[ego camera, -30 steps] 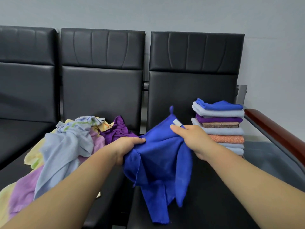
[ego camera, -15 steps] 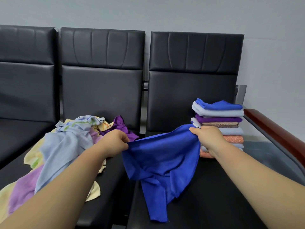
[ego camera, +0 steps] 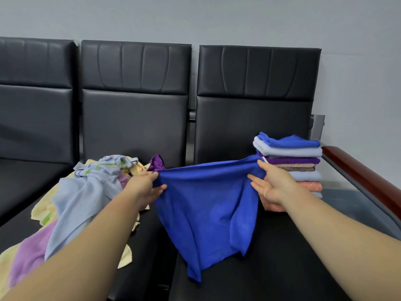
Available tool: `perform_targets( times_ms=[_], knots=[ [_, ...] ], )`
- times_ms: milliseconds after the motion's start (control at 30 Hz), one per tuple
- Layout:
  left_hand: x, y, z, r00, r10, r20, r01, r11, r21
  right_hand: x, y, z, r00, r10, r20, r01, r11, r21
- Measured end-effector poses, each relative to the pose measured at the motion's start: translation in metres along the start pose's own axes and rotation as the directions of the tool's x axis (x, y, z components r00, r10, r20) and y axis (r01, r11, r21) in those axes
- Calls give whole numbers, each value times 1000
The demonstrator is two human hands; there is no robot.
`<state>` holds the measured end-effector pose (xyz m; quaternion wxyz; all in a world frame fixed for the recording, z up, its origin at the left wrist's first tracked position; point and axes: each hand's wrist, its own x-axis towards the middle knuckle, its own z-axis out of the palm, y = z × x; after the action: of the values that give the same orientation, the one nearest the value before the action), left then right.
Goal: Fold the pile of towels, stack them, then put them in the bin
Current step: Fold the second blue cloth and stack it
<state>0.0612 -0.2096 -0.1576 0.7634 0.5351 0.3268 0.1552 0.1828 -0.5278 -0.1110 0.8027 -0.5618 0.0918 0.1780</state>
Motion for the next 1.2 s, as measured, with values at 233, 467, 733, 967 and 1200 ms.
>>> perform_targets(
  times_ms=[233, 467, 733, 967, 1200],
  knots=[
    [-10, 45, 28, 832, 554, 46, -552, 833, -37, 21, -59, 9, 965, -255, 58, 235, 942, 242],
    [-19, 21, 12, 778, 530, 338, -596, 451, 664, 2, -28, -46, 986, -167, 29, 169, 959, -230],
    [-18, -39, -10, 895, 99, 436, -426, -105, 898, -9, 54, -127, 994, -31, -108, -69, 591, -804],
    [-18, -55, -16, 920, 296, 258, -363, 395, 844, -6, 63, -127, 971, -239, 32, 187, 664, -724],
    [-27, -58, -34, 978, 35, 204, -181, 625, 759, -14, 67, -134, 987, 96, -129, -161, 645, -748]
  ],
)
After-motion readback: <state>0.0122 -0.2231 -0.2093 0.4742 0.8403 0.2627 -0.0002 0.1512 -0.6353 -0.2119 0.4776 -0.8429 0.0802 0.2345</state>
